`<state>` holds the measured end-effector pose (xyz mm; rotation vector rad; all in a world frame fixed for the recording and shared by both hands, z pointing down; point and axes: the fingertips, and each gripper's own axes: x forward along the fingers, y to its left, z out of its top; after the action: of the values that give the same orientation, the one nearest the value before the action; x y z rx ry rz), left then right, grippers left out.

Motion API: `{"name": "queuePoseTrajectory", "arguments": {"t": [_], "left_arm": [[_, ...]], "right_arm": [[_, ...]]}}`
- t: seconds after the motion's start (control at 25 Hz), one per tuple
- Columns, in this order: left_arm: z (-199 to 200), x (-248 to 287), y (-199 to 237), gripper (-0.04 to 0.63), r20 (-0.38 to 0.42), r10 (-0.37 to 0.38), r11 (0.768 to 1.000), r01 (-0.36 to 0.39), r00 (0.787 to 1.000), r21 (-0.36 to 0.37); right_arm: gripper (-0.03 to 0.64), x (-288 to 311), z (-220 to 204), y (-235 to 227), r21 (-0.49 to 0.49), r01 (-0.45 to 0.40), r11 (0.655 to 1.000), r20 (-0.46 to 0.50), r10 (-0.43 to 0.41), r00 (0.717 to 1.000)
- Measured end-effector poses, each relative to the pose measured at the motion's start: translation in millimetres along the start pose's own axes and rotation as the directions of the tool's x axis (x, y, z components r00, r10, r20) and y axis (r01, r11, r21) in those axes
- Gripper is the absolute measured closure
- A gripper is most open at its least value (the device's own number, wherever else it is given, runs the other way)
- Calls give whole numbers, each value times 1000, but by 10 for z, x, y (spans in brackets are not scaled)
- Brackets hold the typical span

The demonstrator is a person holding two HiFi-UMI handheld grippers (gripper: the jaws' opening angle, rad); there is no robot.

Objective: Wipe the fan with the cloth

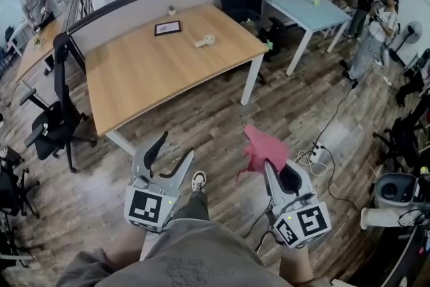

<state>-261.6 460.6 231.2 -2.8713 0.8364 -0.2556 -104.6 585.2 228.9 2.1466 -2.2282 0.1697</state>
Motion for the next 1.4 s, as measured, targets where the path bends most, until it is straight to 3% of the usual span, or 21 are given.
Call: {"name": "queuePoseTrajectory", "arguments": {"t": [0.4,0.52,0.68,0.92,1.4], "left_arm": [[-12,954,729,344,-20,-44,999,44,999,2],[-10,1267,1022,344,-7,-68,997,68,998,35],[-41,1642,1373,344,-21,-78,997,78,997,-4],[-111,2090,1855,345,-4,-103,994,103,995,35],[-292,2685,2360,345,-31,-97,995,97,995,14]], "right_arm": [[540,1082,130,-386,10,28,1000,-45,-27,999],[540,1481,224,-476,7,37,999,-48,-36,998],[540,2007,327,-587,-5,41,999,-52,-41,998],[540,2741,405,-679,-14,35,999,-54,-36,998],[540,3605,331,-917,-4,6,1000,-86,-6,996]]}}
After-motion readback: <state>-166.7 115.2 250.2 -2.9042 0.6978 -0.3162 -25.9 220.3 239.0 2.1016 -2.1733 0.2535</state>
